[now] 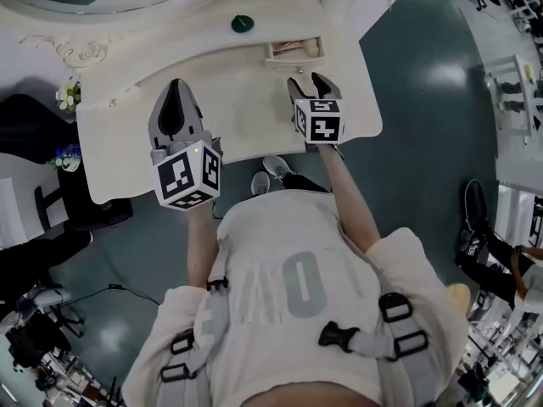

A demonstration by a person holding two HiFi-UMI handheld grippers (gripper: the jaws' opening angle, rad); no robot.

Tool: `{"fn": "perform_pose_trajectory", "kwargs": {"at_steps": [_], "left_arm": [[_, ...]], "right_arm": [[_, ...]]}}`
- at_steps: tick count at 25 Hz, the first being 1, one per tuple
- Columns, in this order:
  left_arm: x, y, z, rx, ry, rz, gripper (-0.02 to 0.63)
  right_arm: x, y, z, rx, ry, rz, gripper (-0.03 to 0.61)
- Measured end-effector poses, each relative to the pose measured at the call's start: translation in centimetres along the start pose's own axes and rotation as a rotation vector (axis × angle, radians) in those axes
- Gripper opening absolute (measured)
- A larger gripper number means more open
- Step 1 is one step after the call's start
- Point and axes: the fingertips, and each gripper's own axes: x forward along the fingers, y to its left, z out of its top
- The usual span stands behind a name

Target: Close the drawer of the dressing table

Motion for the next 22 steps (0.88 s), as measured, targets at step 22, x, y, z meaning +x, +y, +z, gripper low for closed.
{"fn": "perform_pose_trajectory", "kwargs": {"at_steps": [22], "left_arm": [[2.4, 1.1, -1.0, 0.017, 0.036, 0.035, 0.019]], "right_arm": [[5.5, -1.7, -2.4, 0.019, 0.108, -0.050, 0.139]]}}
